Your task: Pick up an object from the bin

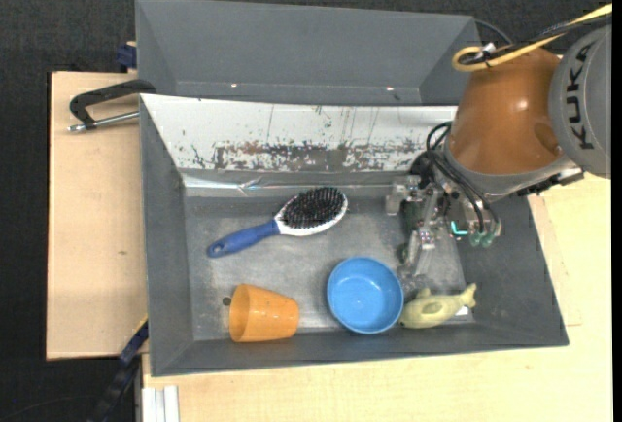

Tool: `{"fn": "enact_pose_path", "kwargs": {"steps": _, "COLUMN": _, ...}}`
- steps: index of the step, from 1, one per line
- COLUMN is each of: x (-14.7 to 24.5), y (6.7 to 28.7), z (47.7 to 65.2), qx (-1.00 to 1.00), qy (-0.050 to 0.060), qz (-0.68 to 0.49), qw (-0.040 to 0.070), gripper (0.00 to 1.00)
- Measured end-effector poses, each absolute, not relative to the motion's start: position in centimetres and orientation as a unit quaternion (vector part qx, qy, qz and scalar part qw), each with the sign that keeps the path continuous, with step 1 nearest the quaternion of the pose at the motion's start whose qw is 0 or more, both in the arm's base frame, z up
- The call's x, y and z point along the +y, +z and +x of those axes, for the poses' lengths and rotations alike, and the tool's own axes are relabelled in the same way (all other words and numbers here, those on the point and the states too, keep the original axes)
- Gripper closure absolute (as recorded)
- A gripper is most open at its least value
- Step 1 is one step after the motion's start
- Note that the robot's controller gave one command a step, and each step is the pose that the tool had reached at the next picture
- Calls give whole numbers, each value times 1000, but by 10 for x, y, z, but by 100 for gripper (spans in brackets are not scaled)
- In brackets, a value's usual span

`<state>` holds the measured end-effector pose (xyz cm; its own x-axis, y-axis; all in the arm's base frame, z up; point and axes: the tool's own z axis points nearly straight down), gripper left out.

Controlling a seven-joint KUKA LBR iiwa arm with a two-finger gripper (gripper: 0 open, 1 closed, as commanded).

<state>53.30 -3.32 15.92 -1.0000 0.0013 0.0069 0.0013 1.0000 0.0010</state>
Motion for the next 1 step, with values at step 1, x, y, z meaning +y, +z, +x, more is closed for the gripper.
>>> {"fn": "enact_pose_path", "kwargs": {"steps": 1, "x": -8, "y": 70, "z": 501, "qx": -982, "qy": -1, "qz": 188, "qw": 1, "gripper": 0}}
